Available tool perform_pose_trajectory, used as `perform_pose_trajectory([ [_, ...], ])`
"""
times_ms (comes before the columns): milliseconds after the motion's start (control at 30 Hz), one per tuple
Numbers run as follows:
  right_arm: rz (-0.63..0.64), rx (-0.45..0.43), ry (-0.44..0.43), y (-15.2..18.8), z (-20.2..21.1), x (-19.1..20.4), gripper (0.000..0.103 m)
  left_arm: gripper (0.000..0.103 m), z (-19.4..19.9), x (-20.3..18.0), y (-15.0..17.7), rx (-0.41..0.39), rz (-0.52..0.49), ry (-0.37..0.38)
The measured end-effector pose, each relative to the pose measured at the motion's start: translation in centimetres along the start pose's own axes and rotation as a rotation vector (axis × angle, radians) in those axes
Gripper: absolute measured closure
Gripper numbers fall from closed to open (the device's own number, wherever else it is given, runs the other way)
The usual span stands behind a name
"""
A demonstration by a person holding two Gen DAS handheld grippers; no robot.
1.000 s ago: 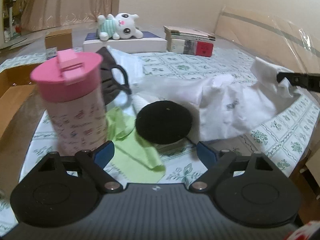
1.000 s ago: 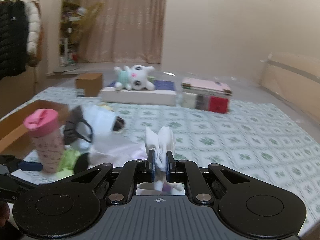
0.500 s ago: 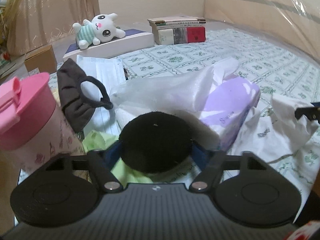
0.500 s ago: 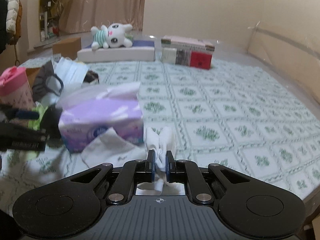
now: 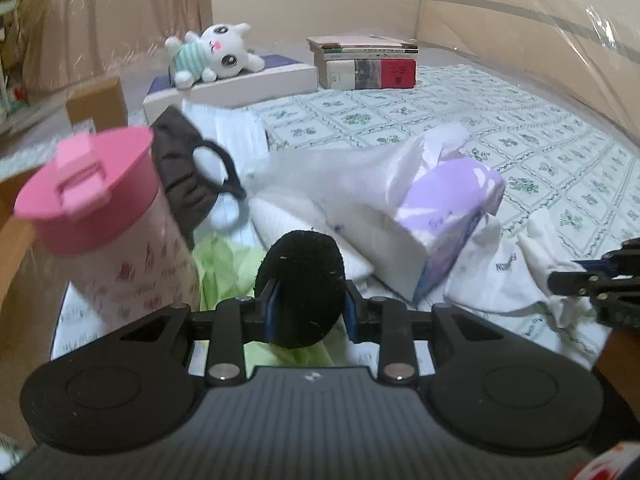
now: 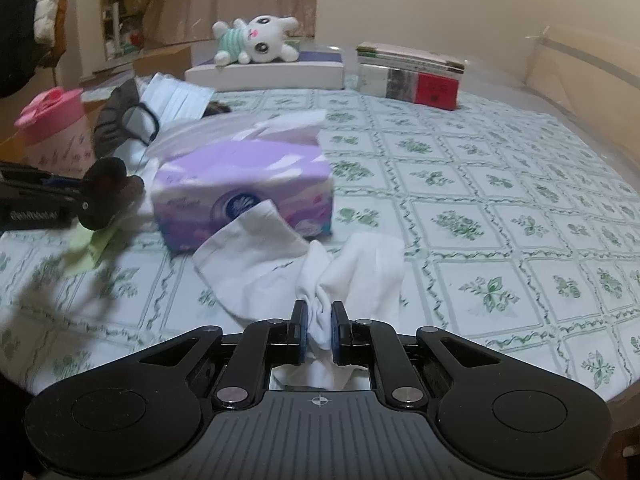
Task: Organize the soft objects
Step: 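Grasp the black-and-red hair tie with the left tool while the right tool lifts the socks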
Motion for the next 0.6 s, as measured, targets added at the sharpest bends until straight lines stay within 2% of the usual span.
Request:
perform_pose_trajectory([
  [133,0.008,0.011,0.002,0.6,-0.2,0.3,0.090,0.070,0.7,0.4,1.0,0.013,0.040,0.017],
  [167,0.010,0.013,-0.002,0.7,-0.2,0.3,0.084,0.069,0.8,0.5,1.2,0.013,0.044,0.015],
  [233,0.016,0.021,-0.003,0.9,-0.4,0.5,0.064,0.069,1.0,0.8,1.3,0.012,0.054,0.014],
  [267,0.016,0.026,-0.009,0.9,-0.5,0.6,0.048,0.068,1.1,1.0,1.4,0.011,0.065,0.017],
  [300,0.015,0.028,-0.019,1.0,-0.5,0.7,0.037,0.068,1.1,1.3,1.4,0.009,0.080,0.021],
  [500,0.010,0.037,-0.025,1.1,-1.0,1.3,0.026,0.069,2.0,2.8,2.1,0.010,0.167,0.045],
  [600,-0.012,0.041,-0.022,0.8,-1.3,1.3,0.024,0.065,2.5,3.9,2.6,0.009,0.227,0.060],
])
Point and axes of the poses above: each gripper's, at about its wrist camera, not at the fingertips, and z roughly against the way its jaws point, x to its left, y to its underside, the point moved 7 cm from there along -z, roughly the way its jaws point, and after that the axes turned 6 degrees about -z, right-handed, at the moved point
